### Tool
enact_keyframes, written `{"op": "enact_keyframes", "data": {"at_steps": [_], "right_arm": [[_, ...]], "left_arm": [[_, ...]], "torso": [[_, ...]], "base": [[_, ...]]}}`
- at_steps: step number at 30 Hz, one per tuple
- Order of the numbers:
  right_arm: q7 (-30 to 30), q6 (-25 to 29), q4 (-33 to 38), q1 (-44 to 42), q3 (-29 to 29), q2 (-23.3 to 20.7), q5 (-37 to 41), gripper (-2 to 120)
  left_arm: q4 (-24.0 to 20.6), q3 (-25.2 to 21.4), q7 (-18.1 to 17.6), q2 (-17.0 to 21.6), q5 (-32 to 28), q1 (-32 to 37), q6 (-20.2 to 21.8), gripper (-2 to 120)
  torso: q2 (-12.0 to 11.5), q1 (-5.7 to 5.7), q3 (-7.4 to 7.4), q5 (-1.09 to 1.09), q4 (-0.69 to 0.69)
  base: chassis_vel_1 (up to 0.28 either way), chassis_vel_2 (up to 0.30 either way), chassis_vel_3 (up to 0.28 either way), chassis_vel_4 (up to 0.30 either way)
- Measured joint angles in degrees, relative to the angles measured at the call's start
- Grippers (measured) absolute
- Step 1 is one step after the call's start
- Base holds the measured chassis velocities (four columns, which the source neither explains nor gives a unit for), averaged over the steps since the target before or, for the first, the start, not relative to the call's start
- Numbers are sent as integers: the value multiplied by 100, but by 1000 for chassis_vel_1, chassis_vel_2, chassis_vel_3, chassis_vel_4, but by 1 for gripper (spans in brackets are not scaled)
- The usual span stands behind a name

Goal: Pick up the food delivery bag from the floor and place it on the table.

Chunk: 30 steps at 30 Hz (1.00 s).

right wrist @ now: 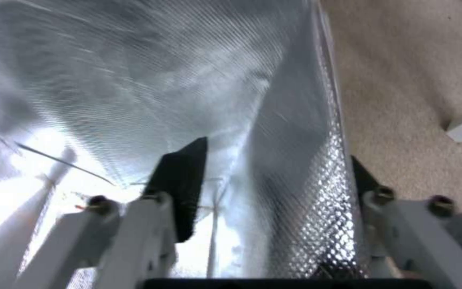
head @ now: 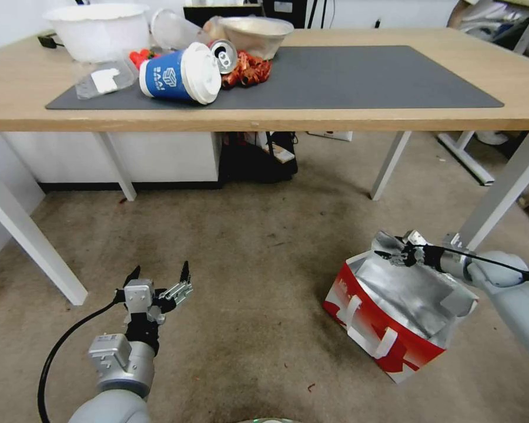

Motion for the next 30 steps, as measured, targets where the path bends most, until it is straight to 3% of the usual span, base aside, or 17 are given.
{"op": "enact_keyframes", "data": {"at_steps": [9, 11, 14, 22, 30], "right_arm": [[107, 71, 35, -133, 67, 54, 77, 15], [-92, 168, 118, -204, 179, -2, 193, 5], [-315, 235, 272, -326, 313, -75, 336, 0], [-767, 413, 1120, -998, 963, -316, 1059, 0], [-1695, 408, 2259, -1535, 1547, -630, 2103, 0]], "left_arm": [[-1, -10, 6, 8, -3, 47, -54, 100], [-20, -11, 22, -3, -14, 45, -55, 100], [-35, -11, 55, -11, -19, 45, -63, 100], [-80, -68, 55, -5, -64, 33, -90, 100], [-128, -222, 40, 10, -261, 6, -154, 100]], "torso": [[0, 0, 0, 1, 1], [0, 0, 0, 1, 1], [0, 0, 0, 1, 0], [0, 0, 0, 1, 0], [1, 0, 0, 0, 1]], "base": [[0, 0, 0, 0], [0, 0, 0, 0], [0, 0, 0, 0], [0, 0, 0, 0], [0, 0, 0, 0]]}}
